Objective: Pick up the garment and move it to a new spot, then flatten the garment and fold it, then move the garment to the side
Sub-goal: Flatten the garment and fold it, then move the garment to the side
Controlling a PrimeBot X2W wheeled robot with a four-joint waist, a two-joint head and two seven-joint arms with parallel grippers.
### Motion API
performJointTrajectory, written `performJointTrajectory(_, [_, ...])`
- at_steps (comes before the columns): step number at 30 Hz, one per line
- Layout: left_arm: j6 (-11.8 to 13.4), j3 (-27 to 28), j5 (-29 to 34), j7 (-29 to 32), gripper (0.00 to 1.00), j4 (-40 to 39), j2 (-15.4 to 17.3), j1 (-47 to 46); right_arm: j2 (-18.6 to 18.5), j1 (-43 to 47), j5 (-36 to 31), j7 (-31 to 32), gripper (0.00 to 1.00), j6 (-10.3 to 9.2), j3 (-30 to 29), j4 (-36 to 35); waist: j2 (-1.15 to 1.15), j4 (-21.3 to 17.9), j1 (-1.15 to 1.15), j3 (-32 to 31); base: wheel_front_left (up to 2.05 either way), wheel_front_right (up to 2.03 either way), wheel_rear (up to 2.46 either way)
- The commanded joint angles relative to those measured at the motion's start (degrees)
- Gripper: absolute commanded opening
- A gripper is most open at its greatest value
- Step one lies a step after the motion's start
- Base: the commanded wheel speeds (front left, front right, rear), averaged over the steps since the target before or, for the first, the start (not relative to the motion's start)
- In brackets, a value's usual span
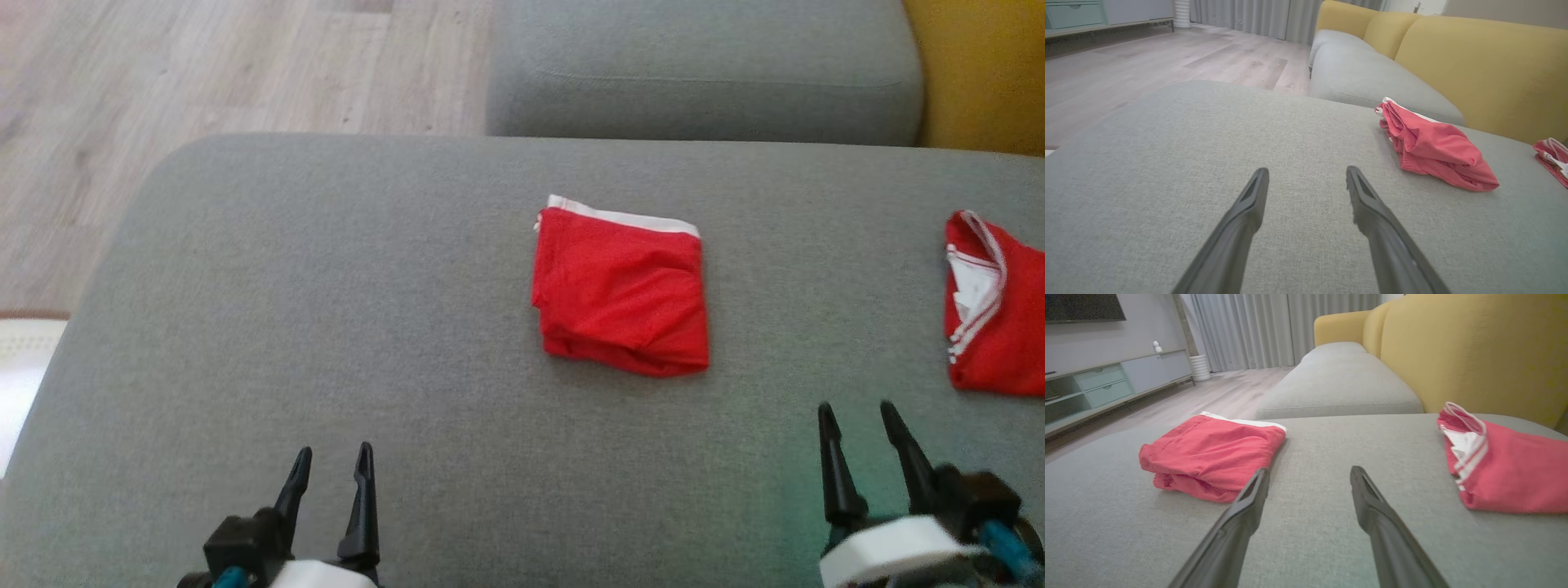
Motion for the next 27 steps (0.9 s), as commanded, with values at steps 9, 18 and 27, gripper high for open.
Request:
performJointTrajectory(9, [-3.1,2.7,2.1,-0.7,1.0,0.5,-0.2,-1.6,1.8,2.9,-2.1,-0.7,1.0,0.39,-1.8,-4.3,0.0,-2.5,0.0,-1.0,0.0,0.0,0.0])
performJointTrajectory(18, [-4.0,3.3,3.6,-0.7,1.0,0.5,-0.3,-2.0,2.2,2.6,-1.8,-0.7,1.0,0.39,-1.6,-3.5,0.0,-2.3,0.0,-0.6,0.0,0.0,0.0])
performJointTrajectory(27, [-4.3,3.5,4.4,-0.7,1.0,0.2,-0.3,-1.9,2.4,2.5,-1.9,-0.7,1.0,0.39,-1.2,-3.0,0.0,-1.9,0.0,-0.4,0.0,0.0,0.0])
